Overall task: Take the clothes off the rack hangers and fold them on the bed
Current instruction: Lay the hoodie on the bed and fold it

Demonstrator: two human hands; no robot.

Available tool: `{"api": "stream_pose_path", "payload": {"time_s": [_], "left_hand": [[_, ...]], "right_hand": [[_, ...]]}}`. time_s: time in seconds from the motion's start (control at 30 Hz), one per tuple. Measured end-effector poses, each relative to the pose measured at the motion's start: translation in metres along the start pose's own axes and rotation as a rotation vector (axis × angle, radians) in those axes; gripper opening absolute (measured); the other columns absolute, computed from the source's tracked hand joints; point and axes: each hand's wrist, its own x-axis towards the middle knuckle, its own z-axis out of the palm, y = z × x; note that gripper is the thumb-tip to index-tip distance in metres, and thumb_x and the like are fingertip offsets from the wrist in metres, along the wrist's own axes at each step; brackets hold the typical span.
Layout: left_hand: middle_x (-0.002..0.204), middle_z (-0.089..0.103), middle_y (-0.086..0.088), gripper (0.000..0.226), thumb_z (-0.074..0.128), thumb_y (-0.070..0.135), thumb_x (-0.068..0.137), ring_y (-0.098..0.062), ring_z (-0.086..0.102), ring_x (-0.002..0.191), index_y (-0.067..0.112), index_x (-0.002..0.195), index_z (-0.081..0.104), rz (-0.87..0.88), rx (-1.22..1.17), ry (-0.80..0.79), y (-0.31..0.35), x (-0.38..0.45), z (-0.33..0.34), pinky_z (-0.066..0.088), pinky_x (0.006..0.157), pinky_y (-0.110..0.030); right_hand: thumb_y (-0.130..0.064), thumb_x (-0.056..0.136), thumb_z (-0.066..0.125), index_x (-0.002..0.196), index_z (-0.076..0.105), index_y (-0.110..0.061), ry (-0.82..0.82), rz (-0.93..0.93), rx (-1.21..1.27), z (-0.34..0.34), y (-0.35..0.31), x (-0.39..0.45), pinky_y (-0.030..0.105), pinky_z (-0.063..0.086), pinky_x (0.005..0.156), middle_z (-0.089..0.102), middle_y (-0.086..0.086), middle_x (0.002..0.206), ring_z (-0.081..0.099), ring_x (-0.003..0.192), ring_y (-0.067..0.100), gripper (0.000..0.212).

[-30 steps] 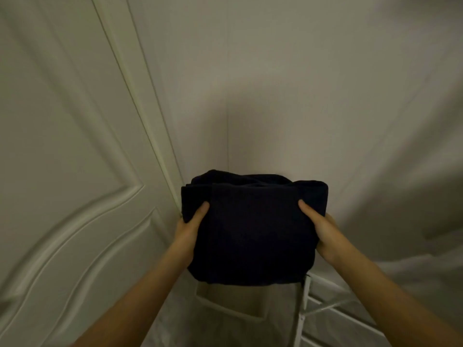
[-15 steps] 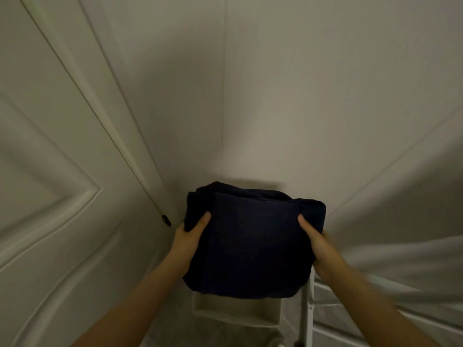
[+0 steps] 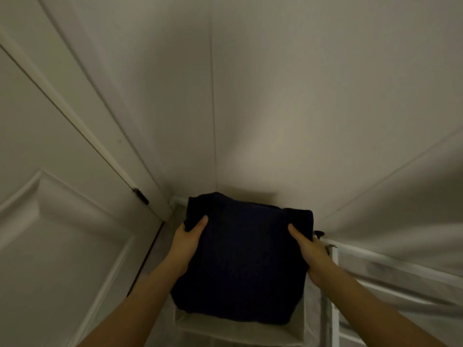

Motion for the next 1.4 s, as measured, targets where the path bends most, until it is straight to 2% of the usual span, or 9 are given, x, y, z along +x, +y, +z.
{"api": "stream_pose_path", "payload": {"time_s": [0.1, 0.17, 0.27, 0.4, 0.57, 0.73, 0.97, 1.1, 1.4], "left_hand": [[0.135, 0.051, -0.008, 0.073, 0.063, 0.050, 0.081, -0.026, 0.054, 0.110, 0.016, 0.140, 0.040, -0.032, 0.025, 0.005, -0.048, 0.037, 0.011, 0.045, 0.098, -0.041], [0.136, 0.050, -0.007, 0.073, 0.063, 0.049, 0.082, -0.028, 0.052, 0.117, 0.016, 0.142, 0.038, -0.049, 0.057, 0.003, -0.078, 0.059, 0.017, 0.045, 0.096, -0.037], [0.137, 0.049, -0.006, 0.066, 0.058, 0.044, 0.088, -0.026, 0.052, 0.115, 0.016, 0.143, 0.036, -0.048, 0.079, -0.025, -0.109, 0.088, 0.022, 0.044, 0.094, -0.035], [0.137, 0.048, -0.006, 0.067, 0.059, 0.044, 0.088, -0.026, 0.051, 0.118, 0.016, 0.144, 0.033, -0.083, 0.096, -0.032, -0.144, 0.127, 0.022, 0.043, 0.097, -0.036], [0.139, 0.048, -0.009, 0.069, 0.061, 0.042, 0.088, -0.028, 0.049, 0.122, 0.014, 0.144, 0.033, -0.097, 0.127, -0.026, -0.168, 0.165, 0.025, 0.042, 0.099, -0.036], [0.140, 0.046, -0.011, 0.073, 0.061, 0.044, 0.087, -0.030, 0.049, 0.123, 0.012, 0.145, 0.030, -0.152, 0.138, -0.008, -0.191, 0.195, 0.028, 0.043, 0.099, -0.037], [0.139, 0.048, -0.012, 0.072, 0.060, 0.048, 0.086, -0.031, 0.050, 0.121, 0.011, 0.143, 0.035, -0.232, 0.145, 0.039, -0.223, 0.226, 0.030, 0.045, 0.098, -0.038], [0.139, 0.048, -0.012, 0.074, 0.062, 0.050, 0.084, -0.030, 0.050, 0.121, 0.011, 0.142, 0.037, -0.242, 0.148, 0.048, -0.231, 0.246, 0.032, 0.044, 0.097, -0.037], [0.137, 0.049, -0.013, 0.076, 0.068, 0.044, 0.081, -0.030, 0.052, 0.118, 0.009, 0.141, 0.038, -0.196, 0.087, 0.129, -0.245, 0.267, 0.041, 0.046, 0.090, -0.032]], "right_hand": [[-0.036, 0.085, 0.065, 0.135, 0.046, -0.006, 0.048, 0.053, -0.003, 0.000, 0.042, 0.048, 0.041, 0.047, 0.087, 0.055, 0.016, 0.128, 0.056, 0.107, 0.034, 0.061], [-0.037, 0.084, 0.066, 0.135, 0.046, -0.005, 0.064, 0.091, -0.010, 0.001, 0.069, 0.081, 0.042, 0.047, 0.087, 0.056, 0.017, 0.127, 0.056, 0.109, 0.035, 0.063], [-0.036, 0.084, 0.067, 0.132, 0.048, -0.003, 0.061, 0.161, -0.018, 0.002, 0.097, 0.125, 0.043, 0.045, 0.087, 0.055, 0.018, 0.127, 0.055, 0.108, 0.037, 0.061], [-0.040, 0.085, 0.065, 0.133, 0.047, -0.002, 0.012, 0.245, -0.047, 0.010, 0.131, 0.176, 0.045, 0.040, 0.100, 0.050, 0.018, 0.135, 0.048, 0.121, 0.037, 0.063], [-0.039, 0.086, 0.063, 0.133, 0.047, -0.002, 0.009, 0.270, -0.036, 0.020, 0.159, 0.219, 0.045, 0.041, 0.103, 0.048, 0.018, 0.137, 0.048, 0.121, 0.037, 0.063], [-0.039, 0.086, 0.064, 0.138, 0.041, -0.001, 0.040, 0.258, -0.089, 0.027, 0.178, 0.253, 0.041, 0.044, 0.098, 0.045, 0.017, 0.140, 0.049, 0.121, 0.035, 0.068], [-0.034, 0.086, 0.066, 0.141, 0.036, -0.003, 0.055, 0.260, -0.105, 0.037, 0.188, 0.284, 0.037, 0.048, 0.080, 0.049, 0.018, 0.135, 0.054, 0.111, 0.036, 0.069], [-0.022, 0.088, 0.059, 0.137, 0.041, -0.004, 0.018, 0.258, -0.097, 0.043, 0.187, 0.299, 0.033, 0.049, 0.064, 0.056, 0.018, 0.120, 0.057, 0.088, 0.032, 0.055], [-0.019, 0.089, 0.064, 0.139, 0.041, -0.007, 0.093, 0.179, -0.008, 0.048, 0.203, 0.317, 0.038, 0.048, 0.085, 0.053, 0.018, 0.130, 0.054, 0.110, 0.035, 0.056]]}}
